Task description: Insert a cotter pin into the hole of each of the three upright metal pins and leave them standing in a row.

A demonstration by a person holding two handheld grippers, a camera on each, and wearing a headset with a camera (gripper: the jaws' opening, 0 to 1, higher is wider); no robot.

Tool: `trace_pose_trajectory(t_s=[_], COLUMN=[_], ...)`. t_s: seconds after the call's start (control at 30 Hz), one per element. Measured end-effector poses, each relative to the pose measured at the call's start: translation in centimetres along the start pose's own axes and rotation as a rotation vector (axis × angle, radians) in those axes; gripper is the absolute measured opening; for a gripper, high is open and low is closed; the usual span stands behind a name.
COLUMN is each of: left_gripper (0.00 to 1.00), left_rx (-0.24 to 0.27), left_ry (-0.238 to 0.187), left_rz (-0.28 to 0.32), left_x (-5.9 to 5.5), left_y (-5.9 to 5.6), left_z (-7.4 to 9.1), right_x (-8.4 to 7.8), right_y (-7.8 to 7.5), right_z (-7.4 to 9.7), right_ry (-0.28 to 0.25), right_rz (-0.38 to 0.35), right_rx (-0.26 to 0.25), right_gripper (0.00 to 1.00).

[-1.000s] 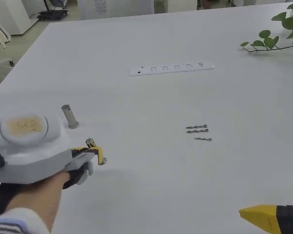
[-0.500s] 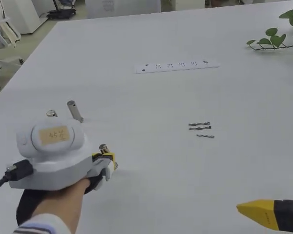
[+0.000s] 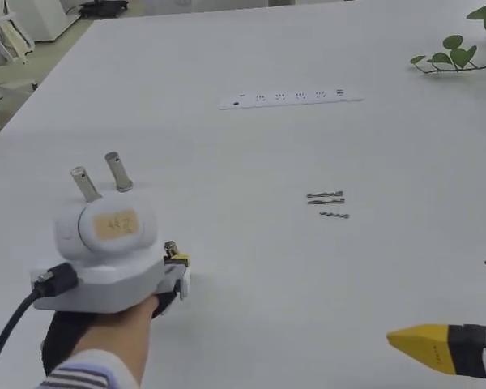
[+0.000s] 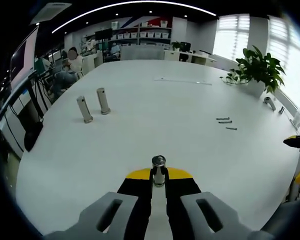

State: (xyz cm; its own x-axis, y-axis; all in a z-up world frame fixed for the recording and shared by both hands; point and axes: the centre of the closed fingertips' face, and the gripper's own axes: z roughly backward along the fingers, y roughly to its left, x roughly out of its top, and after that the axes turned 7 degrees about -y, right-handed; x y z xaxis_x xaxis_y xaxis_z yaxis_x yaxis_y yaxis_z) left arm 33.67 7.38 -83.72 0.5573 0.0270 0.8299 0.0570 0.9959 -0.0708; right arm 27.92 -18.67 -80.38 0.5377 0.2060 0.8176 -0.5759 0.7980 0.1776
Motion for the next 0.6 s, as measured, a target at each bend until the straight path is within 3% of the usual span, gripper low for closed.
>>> trace_pose_trajectory(t_s=[0.6], left_gripper=[0.07], left_rx=[0.008], left_ry=[-0.019], left_rz=[-0.057], left_x=[-0.35], left_y=[-0.31], left_z=[0.44], right_x=[-0.19], right_y=[0.22], right_z=[-0.57], right_ry=[0.006], right_rz=[0.007], right_rx=[0.028], right_gripper=[0.99])
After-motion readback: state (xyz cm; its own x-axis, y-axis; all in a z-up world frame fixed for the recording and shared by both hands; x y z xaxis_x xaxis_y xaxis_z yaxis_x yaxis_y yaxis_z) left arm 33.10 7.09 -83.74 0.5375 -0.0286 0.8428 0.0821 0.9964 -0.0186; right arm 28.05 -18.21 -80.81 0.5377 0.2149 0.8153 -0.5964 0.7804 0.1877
